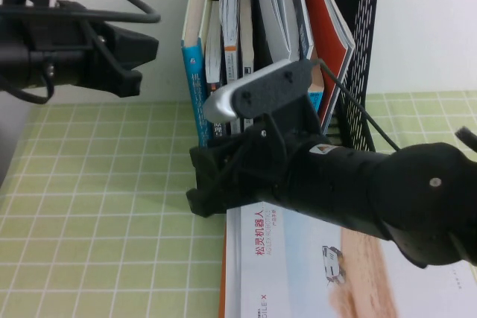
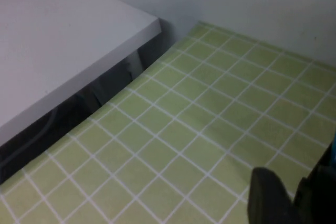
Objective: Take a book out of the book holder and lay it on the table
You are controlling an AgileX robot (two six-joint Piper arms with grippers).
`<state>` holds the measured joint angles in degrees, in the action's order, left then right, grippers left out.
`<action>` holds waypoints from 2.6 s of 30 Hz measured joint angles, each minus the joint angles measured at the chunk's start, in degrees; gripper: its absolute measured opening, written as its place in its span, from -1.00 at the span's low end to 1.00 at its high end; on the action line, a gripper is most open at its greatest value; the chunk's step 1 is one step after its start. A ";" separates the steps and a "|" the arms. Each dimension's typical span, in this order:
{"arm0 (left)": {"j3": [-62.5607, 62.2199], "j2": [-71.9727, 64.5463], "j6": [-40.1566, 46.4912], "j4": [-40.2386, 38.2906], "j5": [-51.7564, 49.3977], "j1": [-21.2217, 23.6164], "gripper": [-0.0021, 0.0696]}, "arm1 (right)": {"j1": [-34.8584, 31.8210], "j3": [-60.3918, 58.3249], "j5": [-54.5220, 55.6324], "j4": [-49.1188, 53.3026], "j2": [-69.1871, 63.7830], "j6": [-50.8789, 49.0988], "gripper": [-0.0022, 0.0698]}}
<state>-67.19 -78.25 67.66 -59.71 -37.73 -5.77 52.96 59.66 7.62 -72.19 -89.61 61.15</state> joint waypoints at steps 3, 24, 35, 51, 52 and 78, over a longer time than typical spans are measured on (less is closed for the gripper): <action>-1.81 -2.77 0.90 -0.24 0.84 -1.72 -0.95 | 0.00 2.24 1.72 -1.09 -1.90 0.11 -0.25; -12.16 -14.77 -2.31 0.55 0.30 -5.62 -0.95 | 0.10 3.24 18.52 5.30 -10.50 -6.87 0.05; -12.29 -15.12 -3.66 0.45 0.05 -5.62 -0.95 | 0.10 5.55 26.11 19.93 -16.23 -21.81 0.05; -12.29 -15.22 -3.89 0.66 0.64 -5.62 -0.95 | -0.84 14.20 29.21 17.66 -23.98 -15.60 -0.38; -12.29 -15.22 -3.89 0.66 0.66 -5.62 -0.95 | -0.96 14.20 29.32 16.41 -23.71 -14.40 -0.49; -14.02 -2.12 -16.55 4.07 -6.58 -0.16 -0.95 | -2.07 13.60 20.89 8.86 -4.13 -2.17 -0.58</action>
<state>-81.21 -80.37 51.11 -55.64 -44.32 -5.93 50.89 73.26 28.52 -63.33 -93.74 58.98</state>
